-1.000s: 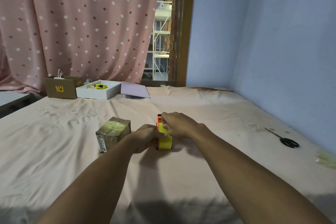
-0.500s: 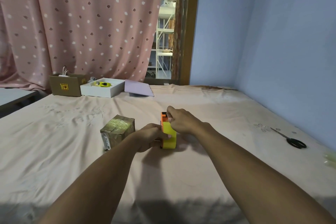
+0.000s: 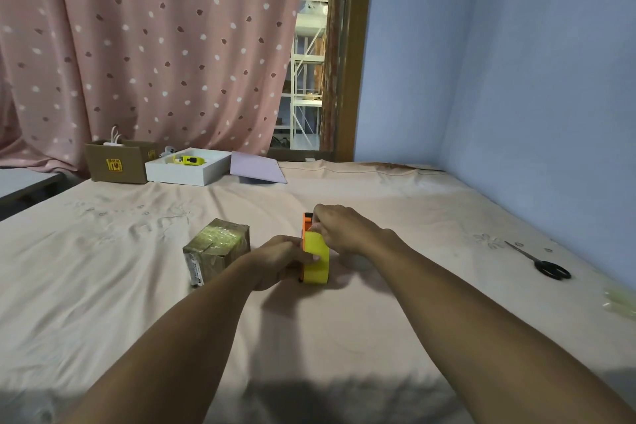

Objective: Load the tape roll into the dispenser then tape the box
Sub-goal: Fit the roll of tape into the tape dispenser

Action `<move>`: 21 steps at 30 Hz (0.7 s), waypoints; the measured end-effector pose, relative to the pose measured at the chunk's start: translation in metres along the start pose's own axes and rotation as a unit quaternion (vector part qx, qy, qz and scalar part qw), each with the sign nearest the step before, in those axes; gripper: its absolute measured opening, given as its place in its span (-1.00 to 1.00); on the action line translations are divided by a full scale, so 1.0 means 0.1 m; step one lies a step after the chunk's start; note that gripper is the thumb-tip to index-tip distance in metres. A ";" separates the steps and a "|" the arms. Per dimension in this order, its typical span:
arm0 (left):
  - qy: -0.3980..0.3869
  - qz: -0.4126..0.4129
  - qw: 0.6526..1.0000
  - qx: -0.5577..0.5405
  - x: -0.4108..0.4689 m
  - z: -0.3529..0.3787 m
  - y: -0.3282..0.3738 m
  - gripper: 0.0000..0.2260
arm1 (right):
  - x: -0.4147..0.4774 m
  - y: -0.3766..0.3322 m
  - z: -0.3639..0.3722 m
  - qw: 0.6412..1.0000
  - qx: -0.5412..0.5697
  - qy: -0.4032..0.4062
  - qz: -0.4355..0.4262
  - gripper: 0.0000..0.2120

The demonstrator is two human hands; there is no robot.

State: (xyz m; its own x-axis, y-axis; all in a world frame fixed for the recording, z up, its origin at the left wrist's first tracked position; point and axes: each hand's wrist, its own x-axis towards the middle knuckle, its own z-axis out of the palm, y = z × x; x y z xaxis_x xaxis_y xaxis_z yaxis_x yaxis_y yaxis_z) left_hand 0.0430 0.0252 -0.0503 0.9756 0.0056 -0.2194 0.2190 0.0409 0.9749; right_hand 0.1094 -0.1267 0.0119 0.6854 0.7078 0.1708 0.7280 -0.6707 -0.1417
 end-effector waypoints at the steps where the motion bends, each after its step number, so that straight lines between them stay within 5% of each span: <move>1: -0.001 -0.005 1.000 -0.005 0.00 0.01 -0.01 -0.83 | -0.01 0.02 -0.01 1.000 0.005 0.010 -0.002 -0.87; 13: -0.025 -0.062 0.998 -0.010 -0.08 0.10 0.02 -0.85 | 0.00 0.13 -0.12 0.998 0.035 0.052 0.010 -0.94; 21: -0.021 -0.046 0.999 0.001 -0.05 0.06 -0.05 -0.53 | 0.02 0.13 -0.14 0.997 0.026 0.067 -0.009 -0.91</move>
State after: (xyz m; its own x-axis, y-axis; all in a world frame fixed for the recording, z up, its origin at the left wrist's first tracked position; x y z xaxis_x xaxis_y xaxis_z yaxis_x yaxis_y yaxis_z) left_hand 0.0368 0.0185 -0.0541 0.9511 -0.0402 -0.3063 0.3078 0.0373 0.9507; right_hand 0.1204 -0.1368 0.0239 0.6668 0.6814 0.3018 0.7423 -0.6433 -0.1874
